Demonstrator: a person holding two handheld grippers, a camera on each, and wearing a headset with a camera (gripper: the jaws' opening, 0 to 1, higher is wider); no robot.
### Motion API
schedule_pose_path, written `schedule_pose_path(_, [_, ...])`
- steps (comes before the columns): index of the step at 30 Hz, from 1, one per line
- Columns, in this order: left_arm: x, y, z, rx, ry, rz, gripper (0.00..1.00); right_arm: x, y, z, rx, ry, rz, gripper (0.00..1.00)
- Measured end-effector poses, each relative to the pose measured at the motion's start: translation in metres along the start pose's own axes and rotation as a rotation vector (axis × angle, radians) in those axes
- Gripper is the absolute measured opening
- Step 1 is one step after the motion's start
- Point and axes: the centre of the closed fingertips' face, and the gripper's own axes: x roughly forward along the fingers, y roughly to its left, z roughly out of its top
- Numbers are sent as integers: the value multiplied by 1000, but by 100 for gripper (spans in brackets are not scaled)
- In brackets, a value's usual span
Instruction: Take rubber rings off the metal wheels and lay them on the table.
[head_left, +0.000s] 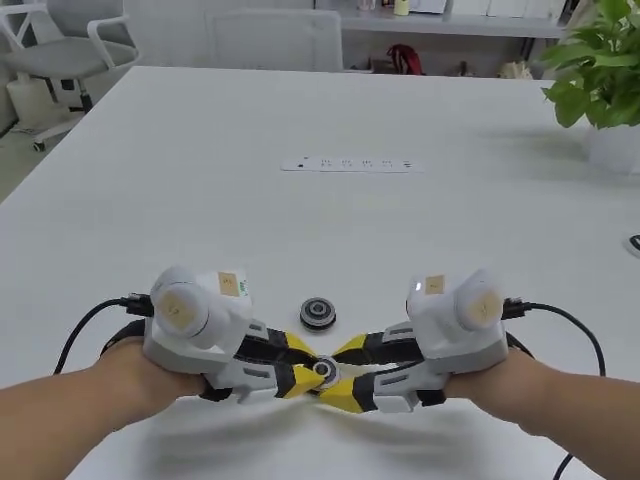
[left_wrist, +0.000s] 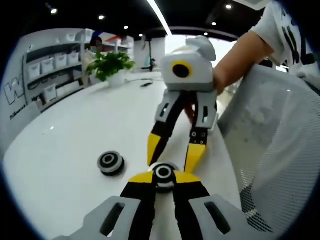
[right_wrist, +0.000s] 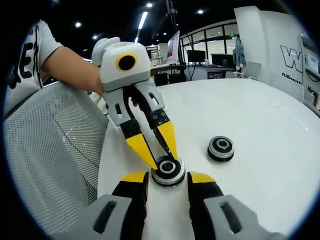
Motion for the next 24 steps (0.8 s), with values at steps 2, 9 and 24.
schedule_pose_path(2, [0, 0, 0, 1, -1, 1, 13, 1, 0, 1, -13, -1, -3, 24])
schedule_pose_path(9, [0, 0, 0, 0, 0, 6, 13, -1, -1, -1, -25, -5, 1, 24])
schedule_pose_path(24, [-1, 0, 0, -1, 0, 10, 13, -8, -3, -7, 20, 5, 10, 18])
